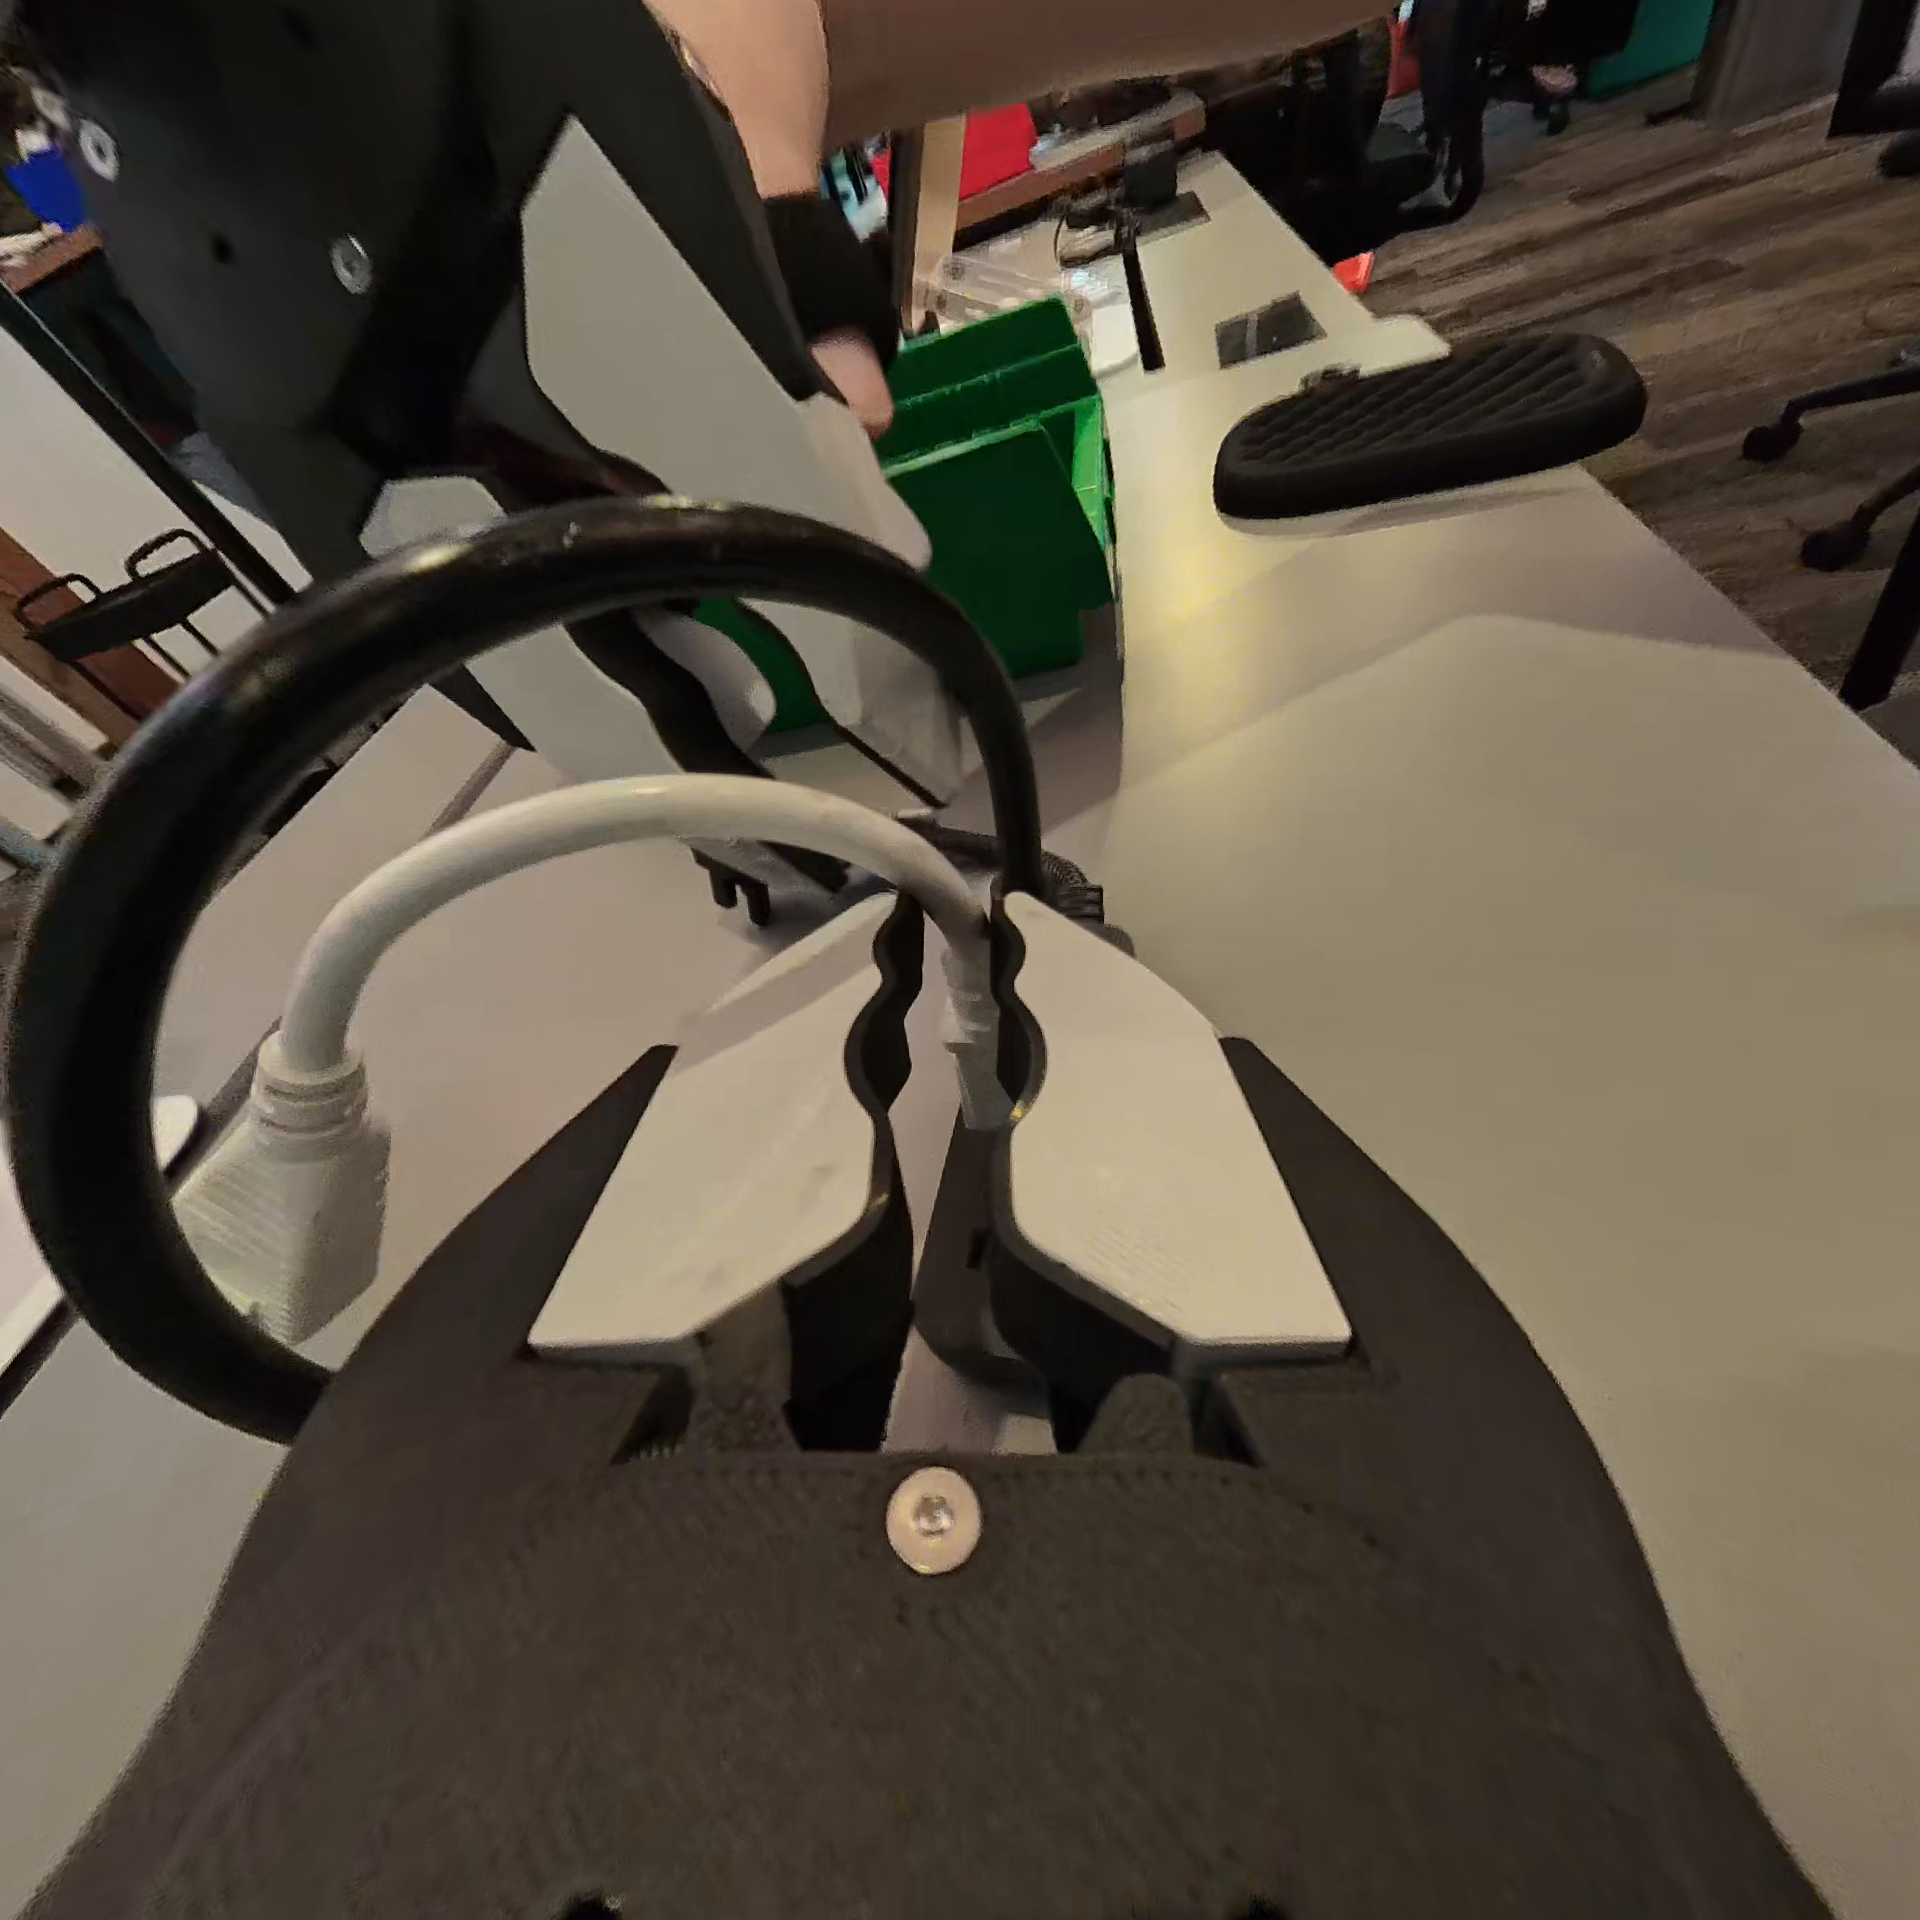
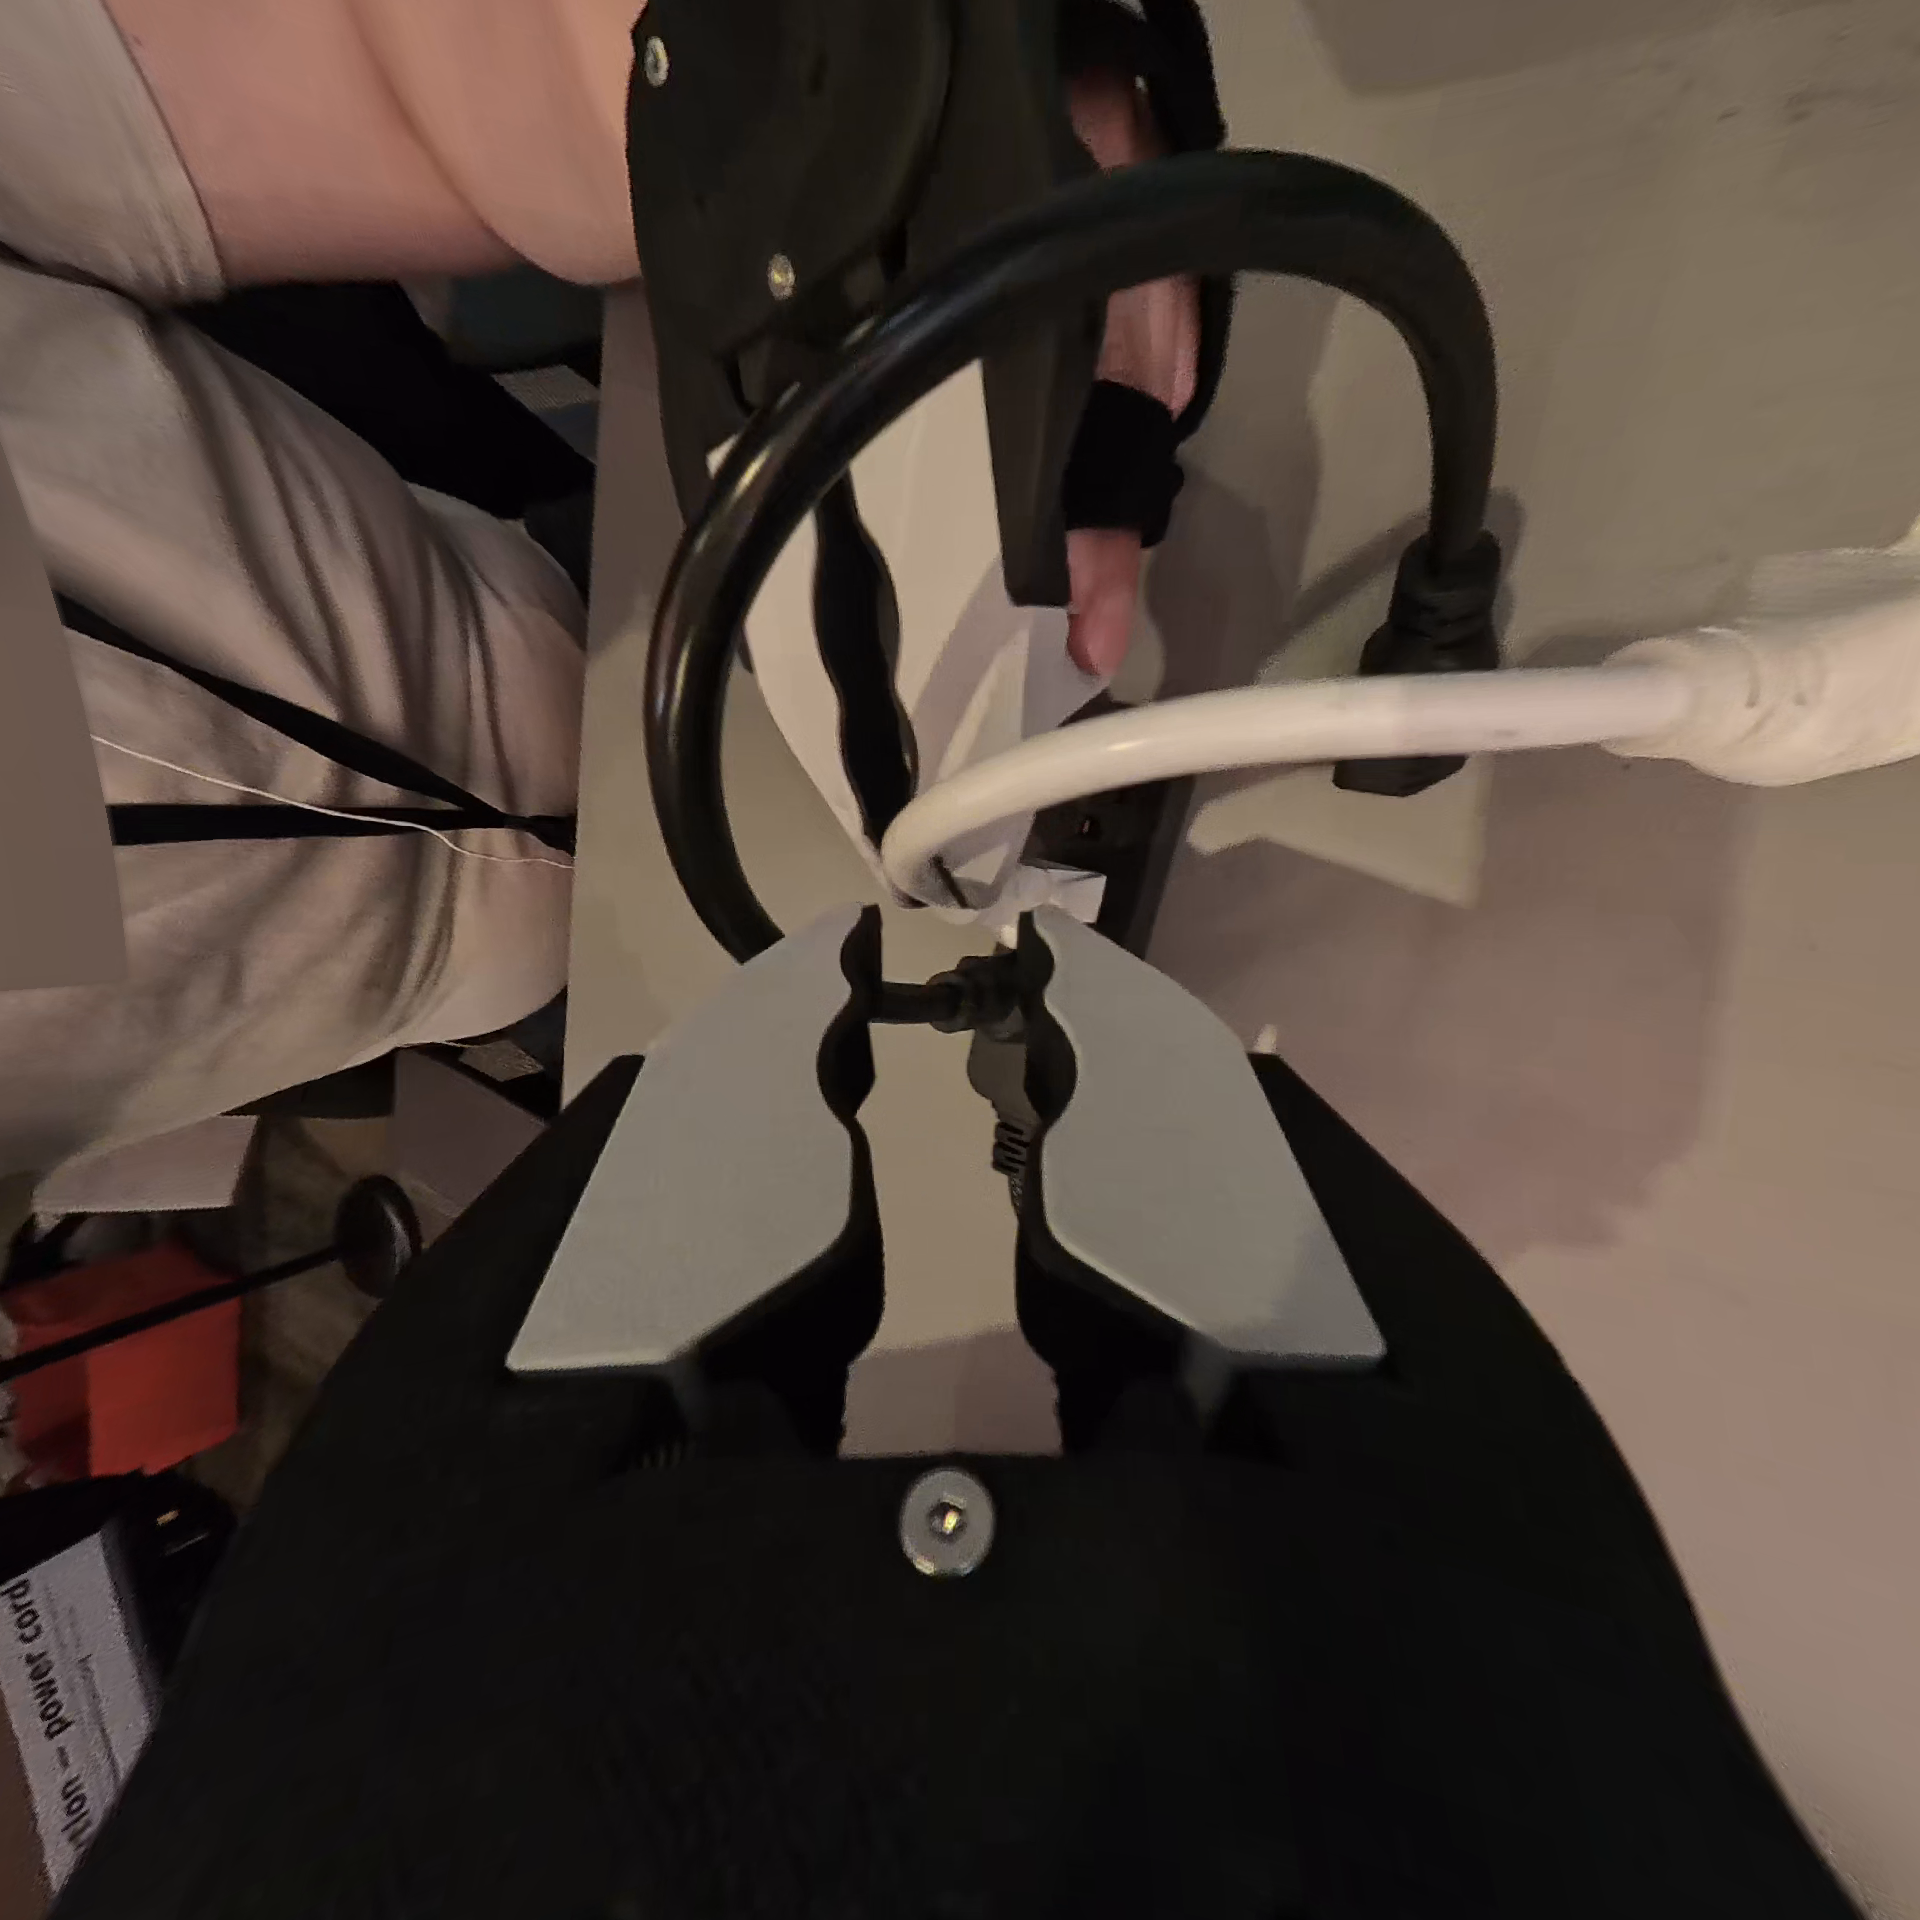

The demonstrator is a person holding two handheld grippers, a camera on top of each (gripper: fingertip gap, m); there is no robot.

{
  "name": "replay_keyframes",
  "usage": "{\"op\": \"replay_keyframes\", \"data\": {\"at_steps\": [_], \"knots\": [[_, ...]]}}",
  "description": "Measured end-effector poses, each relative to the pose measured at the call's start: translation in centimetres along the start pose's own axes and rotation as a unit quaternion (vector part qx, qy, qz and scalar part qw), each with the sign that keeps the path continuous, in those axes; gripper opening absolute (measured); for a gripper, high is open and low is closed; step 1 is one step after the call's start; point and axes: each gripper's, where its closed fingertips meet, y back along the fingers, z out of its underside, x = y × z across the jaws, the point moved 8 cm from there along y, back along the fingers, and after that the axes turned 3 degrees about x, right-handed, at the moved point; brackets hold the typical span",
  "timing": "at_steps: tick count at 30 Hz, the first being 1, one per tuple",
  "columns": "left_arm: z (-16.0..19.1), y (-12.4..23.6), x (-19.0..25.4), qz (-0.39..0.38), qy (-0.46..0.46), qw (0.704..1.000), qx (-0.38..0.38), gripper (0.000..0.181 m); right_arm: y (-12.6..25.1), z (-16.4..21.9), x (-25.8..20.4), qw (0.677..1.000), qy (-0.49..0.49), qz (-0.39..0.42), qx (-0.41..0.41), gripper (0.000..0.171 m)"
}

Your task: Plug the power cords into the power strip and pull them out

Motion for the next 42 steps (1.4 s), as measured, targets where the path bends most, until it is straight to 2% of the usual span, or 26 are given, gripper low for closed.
{"op": "replay_keyframes", "data": {"at_steps": [7,9,11,15,20,21,33,39,42], "knots": [[0.3,0.7,-0.2,-0.001,0.025,1.0,-0.01,0.013,-1.0,-0.3,0.3,1.0,0.004,0.006,-0.019,0.025],[0.3,1.3,-0.3,-0.01,0.029,0.999,-0.029,0.031,-1.5,-0.4,0.4,0.999,0.007,0.012,-0.04,0.026],[0.5,2.0,-0.1,0.007,0.042,0.998,-0.05,0.04,-2.0,-0.4,0.5,0.997,0.012,0.016,-0.069,0.027],[3.0,1.7,0.0,0.031,0.085,0.983,-0.161,0.06,-3.2,-0.4,0.6,0.994,0.022,0.022,-0.108,0.037],[5.6,-0.7,1.3,0.078,0.107,0.96,-0.246,0.055,-3.8,-0.6,0.5,0.993,0.026,0.003,-0.116,0.038],[5.6,-0.9,1.3,0.096,0.121,0.957,-0.248,0.044,-4.0,-0.5,0.5,0.993,0.026,0.0,-0.119,0.038],[6.5,-0.5,-1.2,0.068,0.13,0.958,-0.245,0.047,-4.1,-1.1,2.2,0.987,-0.025,0.054,-0.15,0.034],[6.5,-0.5,-1.3,0.076,0.125,0.959,-0.242,0.046,-3.8,-1.4,2.1,0.982,0.048,0.077,-0.168,0.036],[6.5,-0.3,-1.2,0.079,0.123,0.959,-0.242,0.046,-2.9,-1.5,2.1,0.984,0.037,0.084,-0.154,0.036]]}}
